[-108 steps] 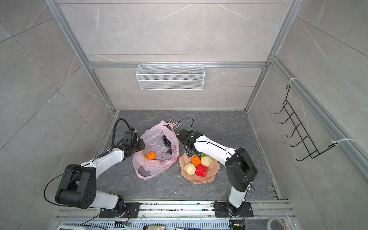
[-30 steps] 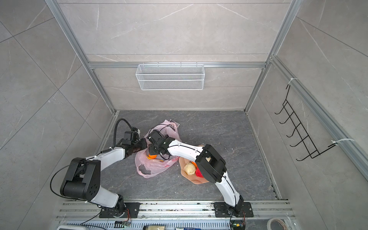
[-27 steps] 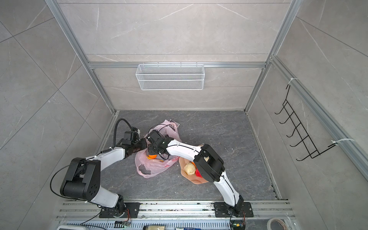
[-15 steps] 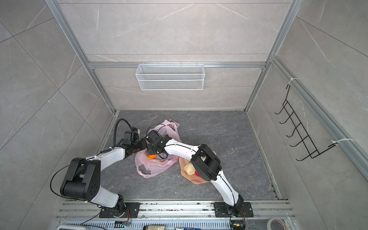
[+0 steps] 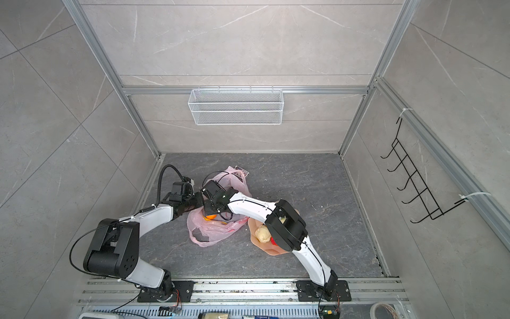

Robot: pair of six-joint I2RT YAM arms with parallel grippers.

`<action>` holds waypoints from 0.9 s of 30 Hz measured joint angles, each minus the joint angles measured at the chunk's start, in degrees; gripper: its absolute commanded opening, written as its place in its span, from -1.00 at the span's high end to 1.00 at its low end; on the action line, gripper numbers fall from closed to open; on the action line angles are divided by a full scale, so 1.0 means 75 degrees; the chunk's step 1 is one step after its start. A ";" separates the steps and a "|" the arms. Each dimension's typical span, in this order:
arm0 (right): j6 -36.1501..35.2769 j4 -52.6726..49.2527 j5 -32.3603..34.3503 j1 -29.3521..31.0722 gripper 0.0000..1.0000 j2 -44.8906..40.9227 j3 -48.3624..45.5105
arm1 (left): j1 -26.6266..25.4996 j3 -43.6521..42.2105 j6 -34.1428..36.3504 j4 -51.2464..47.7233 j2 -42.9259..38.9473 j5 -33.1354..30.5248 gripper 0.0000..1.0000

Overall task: Take the fake fruits out of the plastic bag
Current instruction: 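Reach into the bag and grasp the orange with the right gripper, then lift the orange out and carry it over the peach bowl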

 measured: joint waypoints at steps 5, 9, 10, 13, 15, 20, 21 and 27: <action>-0.0201 -0.0294 0.0023 0.0000 1.00 -0.0819 -0.0283 | 0.0000 -0.0006 0.0000 0.0000 0.0000 0.0000 0.88; -0.0321 -0.0367 0.0192 0.0000 1.00 -0.1746 -0.0866 | 0.0000 -0.0009 0.0000 0.0000 0.0000 -0.0006 0.88; -0.0353 -0.0391 0.0259 0.0000 1.00 -0.1990 -0.1046 | 0.0000 -0.0012 0.0000 0.0003 0.0000 -0.0006 0.88; -0.0431 -0.0501 0.0449 -0.0015 1.00 -0.2643 -0.1565 | 0.0000 -0.0035 0.0000 0.0000 0.0000 -0.0006 0.88; -0.0463 -0.0618 0.0600 -0.0041 1.00 -0.3013 -0.1877 | 0.0000 -0.0038 0.0000 0.0003 0.0000 -0.0006 0.88; -0.0493 -0.1323 0.1137 -0.0198 1.00 -0.3716 -0.2314 | 0.0000 -0.0041 0.0003 0.0000 0.0000 -0.0009 0.87; -0.0493 -0.1463 0.1244 -0.0239 1.00 -0.3850 -0.2375 | 0.0000 -0.0044 0.0000 0.0003 0.0000 -0.0009 0.87; -0.0495 -0.2457 0.1856 -0.0487 1.00 -0.4596 -0.2798 | 0.0000 -0.0052 0.0000 0.0000 0.0000 -0.0012 0.87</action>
